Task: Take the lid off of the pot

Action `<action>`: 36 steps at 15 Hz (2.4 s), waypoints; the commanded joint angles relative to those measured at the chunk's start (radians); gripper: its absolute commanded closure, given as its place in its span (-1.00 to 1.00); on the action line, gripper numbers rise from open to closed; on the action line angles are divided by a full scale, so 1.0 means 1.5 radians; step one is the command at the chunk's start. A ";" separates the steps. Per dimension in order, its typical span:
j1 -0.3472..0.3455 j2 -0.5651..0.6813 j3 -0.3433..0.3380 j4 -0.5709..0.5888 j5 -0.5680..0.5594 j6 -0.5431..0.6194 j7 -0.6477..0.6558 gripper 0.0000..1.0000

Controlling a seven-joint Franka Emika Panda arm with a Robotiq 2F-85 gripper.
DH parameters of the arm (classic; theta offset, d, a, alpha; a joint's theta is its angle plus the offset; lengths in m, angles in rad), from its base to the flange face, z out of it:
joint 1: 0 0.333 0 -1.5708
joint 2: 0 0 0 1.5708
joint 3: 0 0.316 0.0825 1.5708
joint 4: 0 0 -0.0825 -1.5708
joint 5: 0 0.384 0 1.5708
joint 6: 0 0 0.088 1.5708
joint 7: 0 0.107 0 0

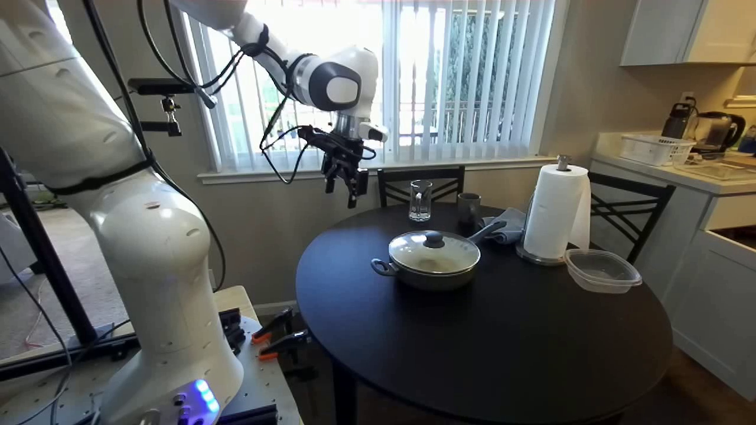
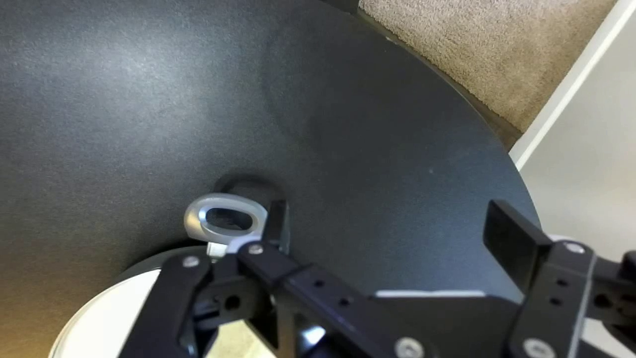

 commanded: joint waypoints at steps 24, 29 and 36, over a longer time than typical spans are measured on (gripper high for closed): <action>-0.097 0.569 -0.019 0.555 -0.175 0.034 -0.061 -1.00; -0.093 0.614 -0.010 0.597 -0.174 0.019 -0.050 -1.00; -0.091 0.609 -0.013 0.577 -0.171 -0.017 -0.033 -1.00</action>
